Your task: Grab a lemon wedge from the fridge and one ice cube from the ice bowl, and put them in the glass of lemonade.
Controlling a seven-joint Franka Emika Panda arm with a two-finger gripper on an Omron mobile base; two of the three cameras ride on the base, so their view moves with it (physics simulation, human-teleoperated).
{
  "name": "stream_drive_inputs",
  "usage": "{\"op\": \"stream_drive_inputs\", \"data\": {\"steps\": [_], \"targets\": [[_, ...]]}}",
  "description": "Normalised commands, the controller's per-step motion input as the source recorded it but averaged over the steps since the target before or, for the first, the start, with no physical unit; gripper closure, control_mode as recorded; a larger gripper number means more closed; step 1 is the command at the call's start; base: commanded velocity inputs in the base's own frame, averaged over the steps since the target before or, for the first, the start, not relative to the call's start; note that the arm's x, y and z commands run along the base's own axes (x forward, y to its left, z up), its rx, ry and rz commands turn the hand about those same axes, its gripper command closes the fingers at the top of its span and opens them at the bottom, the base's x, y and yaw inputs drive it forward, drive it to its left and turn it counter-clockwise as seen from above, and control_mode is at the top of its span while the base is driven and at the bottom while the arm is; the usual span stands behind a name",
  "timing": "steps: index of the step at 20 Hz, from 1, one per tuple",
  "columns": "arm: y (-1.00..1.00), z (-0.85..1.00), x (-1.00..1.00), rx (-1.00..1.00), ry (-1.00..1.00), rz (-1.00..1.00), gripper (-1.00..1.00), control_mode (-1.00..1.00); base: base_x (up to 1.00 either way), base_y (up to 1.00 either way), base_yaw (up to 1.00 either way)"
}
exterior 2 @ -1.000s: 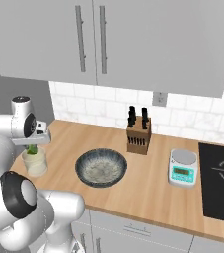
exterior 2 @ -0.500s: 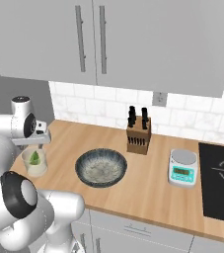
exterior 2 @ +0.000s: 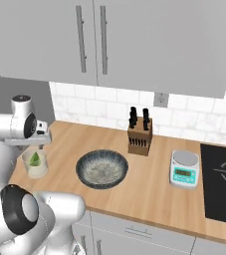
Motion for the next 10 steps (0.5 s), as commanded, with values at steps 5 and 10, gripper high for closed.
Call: {"op": "stream_drive_inputs", "data": {"steps": [5,10], "targets": [[-0.18,0.17,-0.41,0.08,-0.1,0.0,-1.0,-1.0,0.0,0.0,0.0],[-0.27,0.12,-0.16,0.06,-0.03,0.0,-1.0,-1.0,0.0,0.0,0.0]]}}
